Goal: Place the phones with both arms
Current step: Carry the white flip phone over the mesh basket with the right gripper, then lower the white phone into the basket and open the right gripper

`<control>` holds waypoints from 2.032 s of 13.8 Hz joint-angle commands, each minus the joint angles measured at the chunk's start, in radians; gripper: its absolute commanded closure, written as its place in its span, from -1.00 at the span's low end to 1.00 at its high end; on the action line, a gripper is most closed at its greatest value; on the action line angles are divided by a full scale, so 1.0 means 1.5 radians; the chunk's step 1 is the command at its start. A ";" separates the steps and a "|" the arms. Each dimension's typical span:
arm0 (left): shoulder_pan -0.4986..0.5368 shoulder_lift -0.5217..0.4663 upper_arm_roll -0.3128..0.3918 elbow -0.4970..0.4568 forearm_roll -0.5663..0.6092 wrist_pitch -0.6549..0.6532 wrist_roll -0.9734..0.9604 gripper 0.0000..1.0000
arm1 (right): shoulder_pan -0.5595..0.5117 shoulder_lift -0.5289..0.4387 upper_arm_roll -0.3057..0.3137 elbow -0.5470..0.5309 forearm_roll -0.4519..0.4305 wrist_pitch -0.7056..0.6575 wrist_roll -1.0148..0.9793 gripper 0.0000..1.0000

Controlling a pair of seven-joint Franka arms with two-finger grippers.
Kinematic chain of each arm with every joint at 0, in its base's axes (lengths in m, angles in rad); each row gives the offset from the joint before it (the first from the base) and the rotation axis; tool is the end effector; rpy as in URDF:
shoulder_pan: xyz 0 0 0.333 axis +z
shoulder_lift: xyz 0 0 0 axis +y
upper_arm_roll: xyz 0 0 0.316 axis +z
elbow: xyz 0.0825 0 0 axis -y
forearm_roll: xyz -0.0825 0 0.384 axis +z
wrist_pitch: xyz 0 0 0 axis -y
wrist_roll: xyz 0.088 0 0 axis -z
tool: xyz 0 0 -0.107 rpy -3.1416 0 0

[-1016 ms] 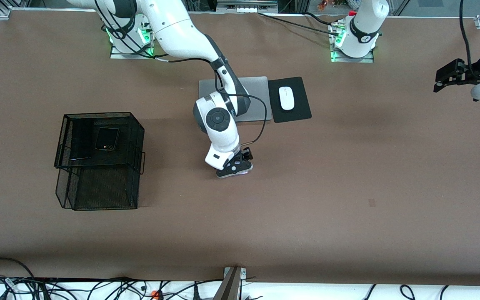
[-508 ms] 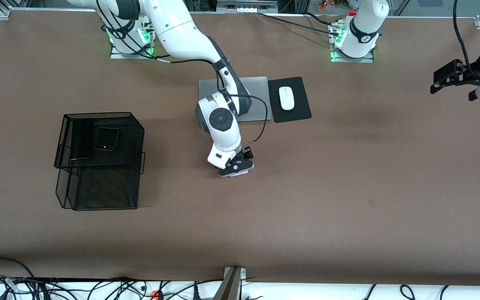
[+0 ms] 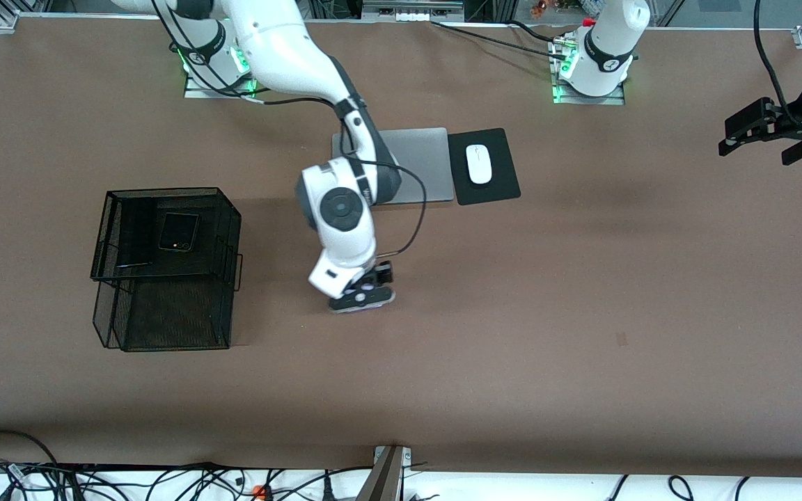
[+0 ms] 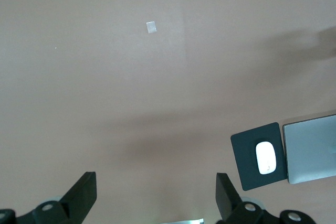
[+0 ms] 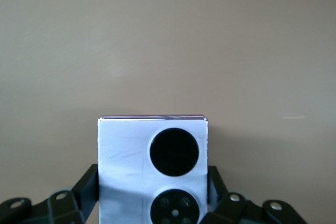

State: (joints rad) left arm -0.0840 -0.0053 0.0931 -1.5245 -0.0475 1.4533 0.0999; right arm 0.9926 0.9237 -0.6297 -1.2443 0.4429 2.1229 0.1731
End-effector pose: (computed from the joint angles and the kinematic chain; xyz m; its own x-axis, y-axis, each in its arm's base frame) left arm 0.5408 -0.0005 0.6392 0.9935 -0.0962 -0.0606 -0.0929 -0.9942 0.0542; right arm 0.6408 0.4103 0.2789 0.9692 0.2074 0.1328 0.1997 -0.9774 0.0693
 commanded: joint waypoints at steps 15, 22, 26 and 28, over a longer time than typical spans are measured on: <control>0.003 -0.010 -0.007 -0.007 0.000 -0.023 -0.014 -1.00 | -0.213 -0.028 -0.166 -0.118 0.146 -0.084 -0.347 0.96; 0.002 -0.010 -0.007 -0.007 0.001 -0.041 -0.014 -1.00 | -0.215 -0.026 -0.139 -0.170 0.173 -0.051 -0.346 -0.09; 0.003 -0.010 -0.007 -0.007 0.001 -0.043 -0.014 -1.00 | -0.216 -0.031 -0.140 -0.164 0.194 -0.053 -0.339 -1.00; 0.003 -0.010 -0.007 -0.007 0.001 -0.043 -0.014 -1.00 | -0.226 -0.045 -0.142 -0.150 0.198 -0.083 -0.343 -0.99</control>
State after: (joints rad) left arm -0.0835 -0.0054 0.0885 -1.5251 -0.0475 1.3953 0.0864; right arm 0.6704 0.8980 -0.8463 -1.4747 0.7195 2.0350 -0.3290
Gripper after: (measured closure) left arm 0.000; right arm 0.000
